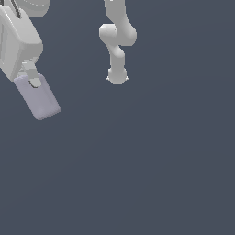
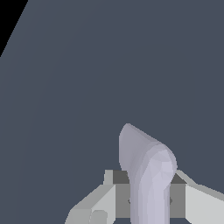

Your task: Pick up the object and move it to a goal position.

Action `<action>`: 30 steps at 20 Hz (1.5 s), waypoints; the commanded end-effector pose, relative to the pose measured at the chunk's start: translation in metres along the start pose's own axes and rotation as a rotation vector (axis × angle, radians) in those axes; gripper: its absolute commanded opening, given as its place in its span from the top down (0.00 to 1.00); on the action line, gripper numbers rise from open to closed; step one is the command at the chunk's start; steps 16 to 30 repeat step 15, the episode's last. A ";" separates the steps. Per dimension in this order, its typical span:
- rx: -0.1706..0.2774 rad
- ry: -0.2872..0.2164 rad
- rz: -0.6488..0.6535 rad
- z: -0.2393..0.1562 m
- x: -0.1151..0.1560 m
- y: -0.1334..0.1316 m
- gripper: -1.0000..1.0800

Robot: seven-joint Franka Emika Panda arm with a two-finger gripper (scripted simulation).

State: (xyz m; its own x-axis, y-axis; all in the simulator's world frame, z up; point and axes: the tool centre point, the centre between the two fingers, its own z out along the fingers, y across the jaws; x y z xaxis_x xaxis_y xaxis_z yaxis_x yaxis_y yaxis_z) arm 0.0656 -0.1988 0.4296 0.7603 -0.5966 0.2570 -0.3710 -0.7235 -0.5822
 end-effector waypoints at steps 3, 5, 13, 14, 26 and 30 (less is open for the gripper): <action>0.042 0.002 -0.032 -0.020 0.017 0.000 1.00; 0.055 0.003 -0.041 -0.027 0.022 0.001 1.00; 0.080 0.003 -0.056 -0.038 0.033 0.002 1.00; 0.080 0.003 -0.056 -0.038 0.033 0.002 1.00; 0.080 0.003 -0.056 -0.038 0.033 0.002 1.00; 0.080 0.003 -0.056 -0.038 0.033 0.002 1.00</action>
